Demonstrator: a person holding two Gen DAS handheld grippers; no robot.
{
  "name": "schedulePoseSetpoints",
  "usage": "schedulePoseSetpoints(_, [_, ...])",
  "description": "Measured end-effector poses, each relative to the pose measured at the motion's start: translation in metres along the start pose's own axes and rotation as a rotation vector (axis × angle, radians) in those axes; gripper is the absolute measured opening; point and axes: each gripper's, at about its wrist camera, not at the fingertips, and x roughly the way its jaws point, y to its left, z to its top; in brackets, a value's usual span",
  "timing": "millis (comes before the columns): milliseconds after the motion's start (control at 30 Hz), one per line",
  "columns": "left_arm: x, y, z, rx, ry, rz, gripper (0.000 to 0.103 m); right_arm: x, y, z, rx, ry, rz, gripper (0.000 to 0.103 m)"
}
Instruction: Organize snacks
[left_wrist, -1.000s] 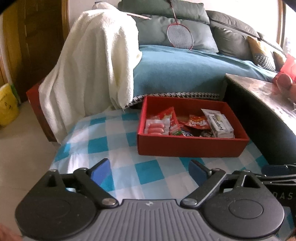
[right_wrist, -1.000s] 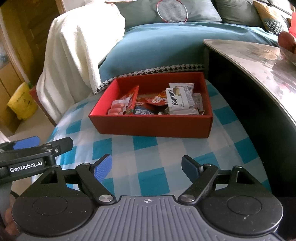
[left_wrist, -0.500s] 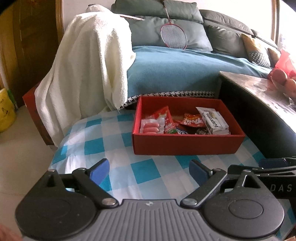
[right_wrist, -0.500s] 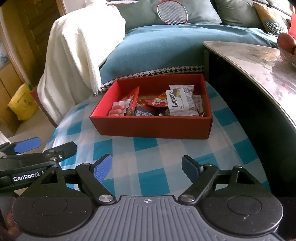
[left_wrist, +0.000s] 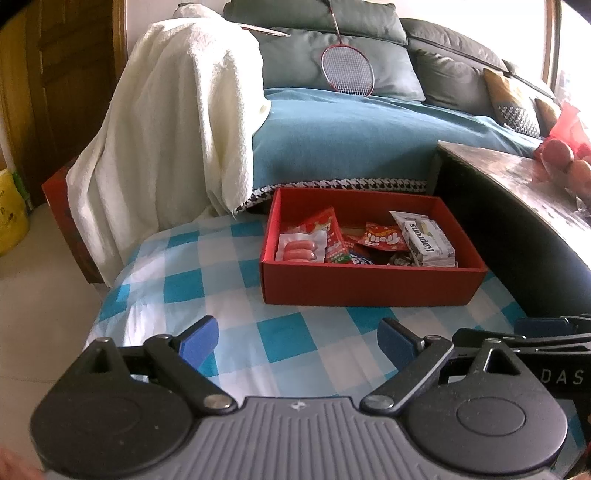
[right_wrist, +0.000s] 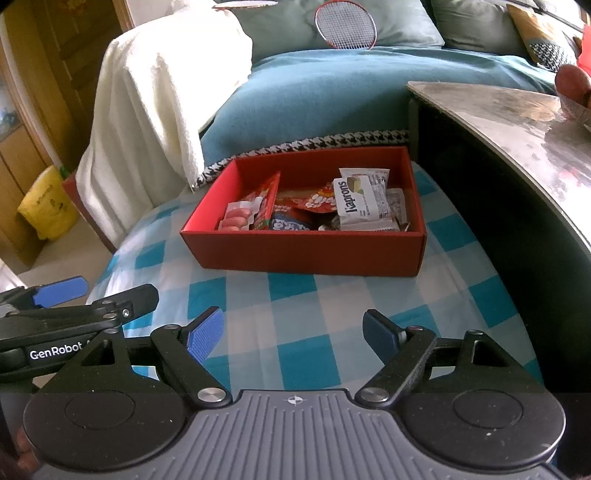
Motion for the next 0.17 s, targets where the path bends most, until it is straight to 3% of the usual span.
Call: schedulePoseSetpoints(167, [-0.002,-0.0022,-0.0002,0.019,-0.029,0.018,0.089,0.0004,0.0006,0.0,0.0,-0.001,0.006,0.087])
